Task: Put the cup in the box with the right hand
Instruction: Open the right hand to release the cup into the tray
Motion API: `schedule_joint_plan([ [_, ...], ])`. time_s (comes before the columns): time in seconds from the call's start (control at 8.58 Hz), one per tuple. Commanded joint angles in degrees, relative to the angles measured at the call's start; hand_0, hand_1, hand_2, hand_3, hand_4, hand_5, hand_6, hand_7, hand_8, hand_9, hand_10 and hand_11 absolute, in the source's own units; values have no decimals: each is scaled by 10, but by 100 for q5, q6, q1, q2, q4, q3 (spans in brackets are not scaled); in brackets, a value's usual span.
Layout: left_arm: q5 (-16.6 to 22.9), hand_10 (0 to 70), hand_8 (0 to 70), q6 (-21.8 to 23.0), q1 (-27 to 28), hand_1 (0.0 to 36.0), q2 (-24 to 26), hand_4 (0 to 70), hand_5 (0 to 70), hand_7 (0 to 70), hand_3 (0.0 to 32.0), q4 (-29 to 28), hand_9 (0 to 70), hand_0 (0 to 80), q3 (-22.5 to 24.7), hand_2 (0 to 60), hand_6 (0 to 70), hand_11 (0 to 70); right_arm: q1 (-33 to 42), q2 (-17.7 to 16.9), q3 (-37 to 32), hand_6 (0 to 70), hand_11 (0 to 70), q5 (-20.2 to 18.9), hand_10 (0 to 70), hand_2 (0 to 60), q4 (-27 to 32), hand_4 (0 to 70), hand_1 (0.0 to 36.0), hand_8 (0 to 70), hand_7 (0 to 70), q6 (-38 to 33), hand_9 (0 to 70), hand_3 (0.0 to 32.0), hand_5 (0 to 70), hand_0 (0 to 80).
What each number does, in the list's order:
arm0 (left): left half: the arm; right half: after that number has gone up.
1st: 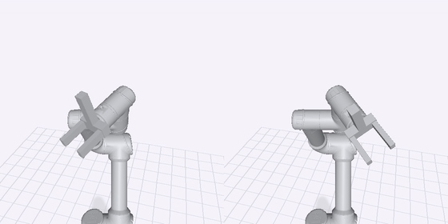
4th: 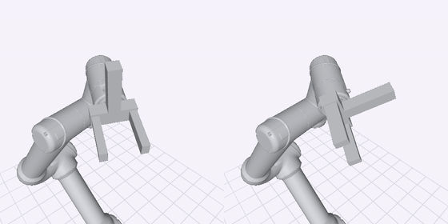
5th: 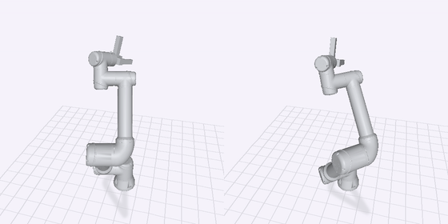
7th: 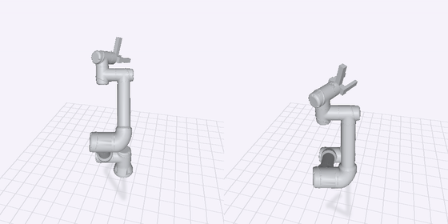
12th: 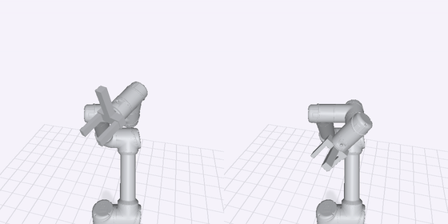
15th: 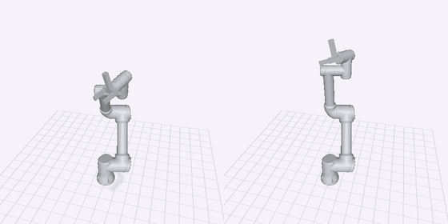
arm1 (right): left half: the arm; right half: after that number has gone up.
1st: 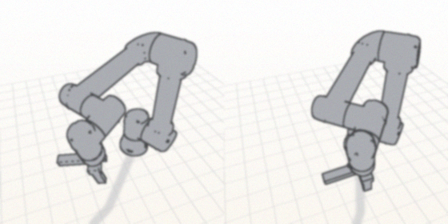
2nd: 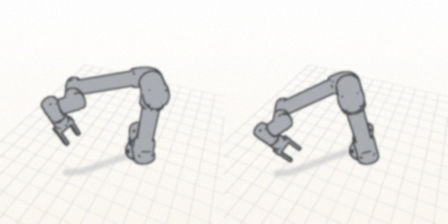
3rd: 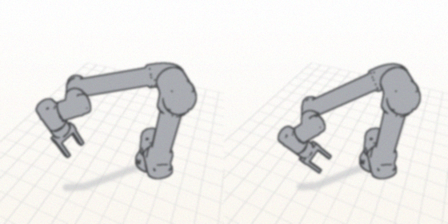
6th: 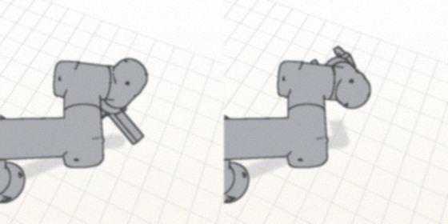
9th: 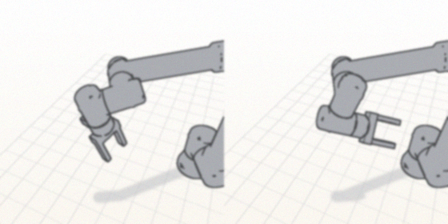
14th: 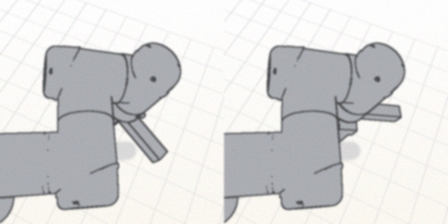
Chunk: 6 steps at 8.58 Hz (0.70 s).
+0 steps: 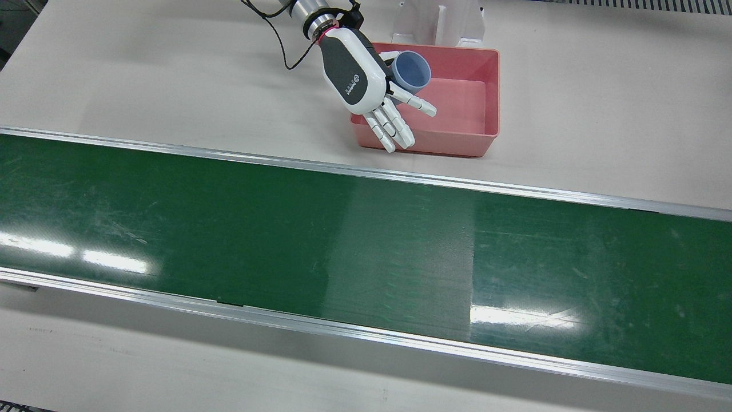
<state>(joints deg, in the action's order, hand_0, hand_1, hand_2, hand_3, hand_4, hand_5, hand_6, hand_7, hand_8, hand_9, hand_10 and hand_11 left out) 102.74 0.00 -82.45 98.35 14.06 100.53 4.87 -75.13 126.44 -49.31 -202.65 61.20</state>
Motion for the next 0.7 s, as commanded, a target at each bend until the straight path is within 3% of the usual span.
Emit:
schedule_joint_plan([
  [0.0, 0, 0, 0, 0, 1, 0, 0, 0, 0, 0, 0, 0, 0, 0, -7, 0, 0, 0, -13, -10, 336, 12, 0, -17, 0, 28, -20, 0, 105, 18, 26, 15, 48, 42, 45, 483],
  [0.12, 0, 0, 0, 0, 1, 0, 0, 0, 0, 0, 0, 0, 0, 0, -7, 0, 0, 0, -13, -28, 468, 15, 0, -26, 0, 0, -20, 0, 97, 23, 39, 24, 55, 36, 45, 487],
  [0.35, 0, 0, 0, 0, -7, 0, 0, 0, 0, 0, 0, 0, 0, 0, 2, 0, 0, 0, 371, -334, 1221, 20, 0, -200, 0, 61, -64, 5, 122, 28, 56, 33, 62, 32, 47, 480],
  [0.47, 0, 0, 0, 0, -7, 0, 0, 0, 0, 0, 0, 0, 0, 0, 2, 0, 0, 0, 887, -388, 1373, 22, 0, -706, 0, 7, -90, 8, 113, 32, 61, 6, 68, 32, 49, 485],
  [0.58, 0, 0, 0, 0, 1, 0, 0, 0, 0, 0, 0, 0, 0, 0, 2, 0, 0, 0, 1615, -397, 1383, 25, 0, -1390, 0, 46, -326, 14, 136, 35, 67, -150, 70, 28, 54, 497],
])
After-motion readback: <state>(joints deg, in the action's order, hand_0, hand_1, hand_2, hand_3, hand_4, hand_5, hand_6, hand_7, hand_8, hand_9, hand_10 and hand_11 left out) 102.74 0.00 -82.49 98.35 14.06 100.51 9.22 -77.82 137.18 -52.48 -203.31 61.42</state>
